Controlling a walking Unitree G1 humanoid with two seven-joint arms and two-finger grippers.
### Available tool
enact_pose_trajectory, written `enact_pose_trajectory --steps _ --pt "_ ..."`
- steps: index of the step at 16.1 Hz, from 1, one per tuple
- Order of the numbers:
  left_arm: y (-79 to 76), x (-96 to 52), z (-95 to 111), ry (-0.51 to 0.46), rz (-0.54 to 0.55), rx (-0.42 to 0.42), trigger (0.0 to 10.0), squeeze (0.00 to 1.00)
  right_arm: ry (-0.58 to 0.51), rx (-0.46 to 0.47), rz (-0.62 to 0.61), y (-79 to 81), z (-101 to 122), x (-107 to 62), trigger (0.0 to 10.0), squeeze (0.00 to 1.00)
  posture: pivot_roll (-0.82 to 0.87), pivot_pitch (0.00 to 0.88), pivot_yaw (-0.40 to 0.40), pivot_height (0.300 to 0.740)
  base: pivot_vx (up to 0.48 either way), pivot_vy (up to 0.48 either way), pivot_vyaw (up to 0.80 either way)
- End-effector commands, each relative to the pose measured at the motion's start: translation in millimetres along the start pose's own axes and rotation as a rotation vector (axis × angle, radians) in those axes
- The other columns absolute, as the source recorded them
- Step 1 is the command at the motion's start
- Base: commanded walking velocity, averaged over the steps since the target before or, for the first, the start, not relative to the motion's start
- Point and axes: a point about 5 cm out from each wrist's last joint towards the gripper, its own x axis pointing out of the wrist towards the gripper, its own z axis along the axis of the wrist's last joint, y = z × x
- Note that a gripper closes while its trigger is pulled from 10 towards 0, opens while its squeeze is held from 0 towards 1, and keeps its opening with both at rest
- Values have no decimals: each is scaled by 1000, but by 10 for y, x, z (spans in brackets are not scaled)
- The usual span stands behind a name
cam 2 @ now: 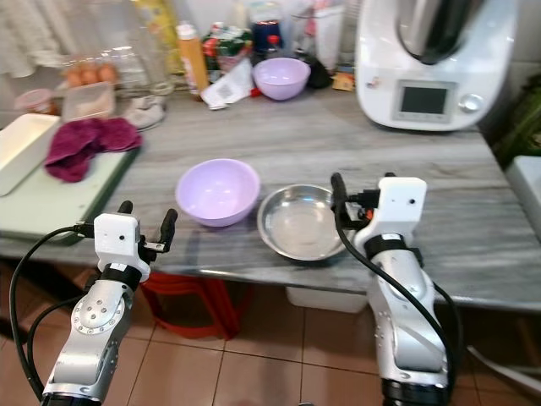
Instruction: Setting the table
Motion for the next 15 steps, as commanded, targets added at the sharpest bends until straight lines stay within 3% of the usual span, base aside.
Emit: enact_pose_trajectory --steps 1,5,15 --pt "24 -9 -8 18 11 4 10000 0 -3 7 2 4 5 13 10000 0 -149 74 57 740 -244 0 0" --pt "19 -34 -27 29 8 10 10000 0 38 -30 -34 -43 -43 17 10000 0 -154 86 57 740 -241 0 0" --pt "40 -4 -38 45 6 16 10000 0 29 -15 -75 -72 -48 49 10000 0 -148 79 66 740 -261 0 0"
